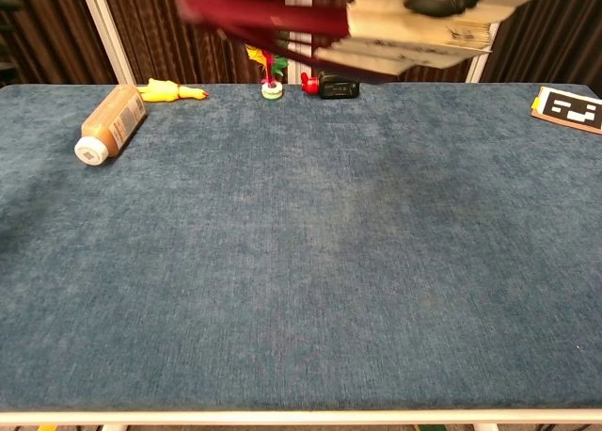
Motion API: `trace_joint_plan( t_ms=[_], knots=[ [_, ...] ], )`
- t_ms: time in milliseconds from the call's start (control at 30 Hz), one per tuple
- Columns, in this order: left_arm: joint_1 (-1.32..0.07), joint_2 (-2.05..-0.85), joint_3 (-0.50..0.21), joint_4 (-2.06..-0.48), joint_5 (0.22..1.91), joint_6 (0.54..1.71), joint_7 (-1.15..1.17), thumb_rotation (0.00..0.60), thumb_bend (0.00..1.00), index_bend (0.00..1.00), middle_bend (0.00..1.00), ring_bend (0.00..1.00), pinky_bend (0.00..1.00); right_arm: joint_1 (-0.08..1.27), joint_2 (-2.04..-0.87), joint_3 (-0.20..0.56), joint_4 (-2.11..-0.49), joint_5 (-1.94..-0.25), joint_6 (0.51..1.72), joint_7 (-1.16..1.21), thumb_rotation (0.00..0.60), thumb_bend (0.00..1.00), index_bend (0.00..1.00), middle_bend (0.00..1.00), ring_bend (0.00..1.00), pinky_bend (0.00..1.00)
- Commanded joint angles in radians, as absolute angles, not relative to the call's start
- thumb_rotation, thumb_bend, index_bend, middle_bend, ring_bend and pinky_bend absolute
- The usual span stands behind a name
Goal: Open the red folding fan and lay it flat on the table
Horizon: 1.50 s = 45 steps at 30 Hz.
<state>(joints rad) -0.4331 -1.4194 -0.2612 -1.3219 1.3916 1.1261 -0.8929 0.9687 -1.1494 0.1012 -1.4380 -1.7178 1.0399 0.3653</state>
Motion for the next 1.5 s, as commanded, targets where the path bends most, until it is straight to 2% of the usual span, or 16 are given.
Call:
trace_joint_plan(
  t_ms=[33, 300, 667, 1000, 1300, 1500],
  knots=[
    [-0.513, -1.491, -0.291, -1.26, 1.4, 1.067, -0.99, 0.6, 0.18, 0.17, 0.22, 0.18, 0.22, 0.988, -1.14, 0.115, -1.462, -1.723, 1.043, 0.403, 0.6, 0.93, 0.79, 0.62, 0.33, 0.22],
    [-0.596, -1.56, -0.271, -1.248, 1.465, 1.067, -0.981, 0.6, 0.18, 0.17, 0.22, 0.18, 0.22, 1.026, -1.196, 0.147, -1.468, -1.698, 1.02, 0.416, 0.6, 0.93, 0.79, 0.62, 0.33, 0.22],
    [-0.669, -1.629, -0.275, -1.246, 1.456, 1.058, -0.944, 0.6, 0.18, 0.24, 0.23, 0.18, 0.22, 1.067, -1.283, 0.176, -1.421, -1.658, 0.993, 0.422, 0.6, 0.93, 0.79, 0.62, 0.33, 0.22],
    [-0.702, -1.665, -0.276, -1.241, 1.419, 1.035, -0.924, 0.6, 0.18, 0.3, 0.3, 0.18, 0.22, 1.086, -1.341, 0.188, -1.385, -1.628, 0.979, 0.402, 0.6, 0.93, 0.79, 0.62, 0.33, 0.22],
    [-0.72, -1.7, -0.298, -1.231, 1.368, 1.021, -0.916, 0.6, 0.18, 0.41, 0.39, 0.27, 0.3, 1.097, -1.385, 0.197, -1.358, -1.604, 0.974, 0.394, 0.6, 0.93, 0.79, 0.62, 0.33, 0.22],
    [-0.722, -1.729, -0.316, -1.22, 1.323, 1.03, -0.858, 0.6, 0.19, 0.53, 0.49, 0.36, 0.37, 1.104, -1.398, 0.201, -1.353, -1.596, 0.97, 0.388, 0.6, 0.93, 0.79, 0.62, 0.33, 0.22]
  ],
)
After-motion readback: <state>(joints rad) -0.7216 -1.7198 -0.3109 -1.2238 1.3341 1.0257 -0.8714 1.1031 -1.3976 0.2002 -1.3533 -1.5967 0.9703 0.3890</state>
